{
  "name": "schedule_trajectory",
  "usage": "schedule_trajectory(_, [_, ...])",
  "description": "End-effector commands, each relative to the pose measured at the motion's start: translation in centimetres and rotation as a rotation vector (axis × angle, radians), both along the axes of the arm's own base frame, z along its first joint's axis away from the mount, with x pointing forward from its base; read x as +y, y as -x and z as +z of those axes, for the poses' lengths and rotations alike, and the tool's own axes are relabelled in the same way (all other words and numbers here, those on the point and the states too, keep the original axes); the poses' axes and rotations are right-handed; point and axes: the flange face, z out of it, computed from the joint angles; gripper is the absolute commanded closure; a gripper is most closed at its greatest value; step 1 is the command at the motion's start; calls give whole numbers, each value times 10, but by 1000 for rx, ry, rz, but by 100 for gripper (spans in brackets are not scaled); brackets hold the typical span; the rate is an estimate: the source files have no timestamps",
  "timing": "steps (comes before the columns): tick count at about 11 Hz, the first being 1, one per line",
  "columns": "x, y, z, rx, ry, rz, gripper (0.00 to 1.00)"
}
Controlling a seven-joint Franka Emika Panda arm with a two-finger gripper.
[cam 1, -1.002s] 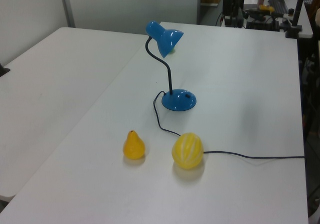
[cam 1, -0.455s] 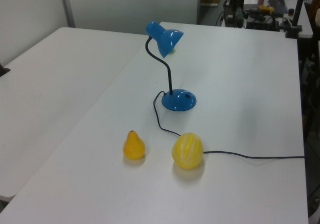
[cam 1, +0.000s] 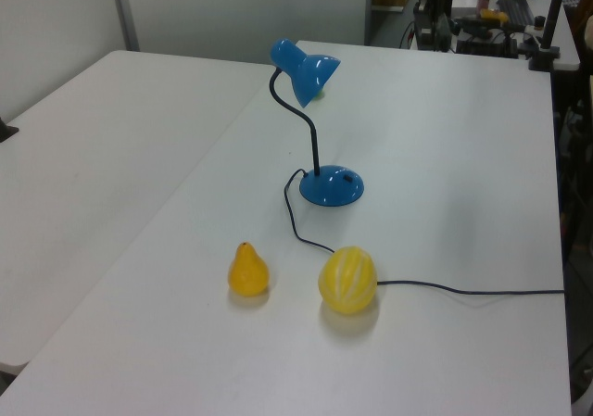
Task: Turn on desk lamp
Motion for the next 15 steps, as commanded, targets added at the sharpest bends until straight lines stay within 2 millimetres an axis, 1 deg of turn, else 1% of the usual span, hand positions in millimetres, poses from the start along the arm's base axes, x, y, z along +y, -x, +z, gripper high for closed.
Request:
schedule_trajectory(1, [11,-1,-3,9,-21,29,100])
schedule_trajectory(2, [20,-1,-3,9,-23,41,100])
schedule_trajectory(4, [44,0,-3,5,-30,78,100])
schedule_trajectory(5, [49,1,-1,2,-52,82,100])
schedule_trajectory(6, [53,0,-5,4,-81,84,100])
schedule_trajectory(8, [62,-9,-33,-45,-86,72,100])
schedule_trajectory(9, [62,-14,-48,-59,-88,32,100])
schedule_trajectory(10, [63,-16,-67,-53,-79,29,100])
schedule_trajectory(11, [62,-16,-85,-55,-80,27,100])
schedule_trajectory(13, [62,-14,-115,-57,-78,12,100])
schedule_trajectory(14, [63,-10,-133,-51,-76,14,100])
schedule_trajectory(15, [63,-9,-142,-61,-78,6,100])
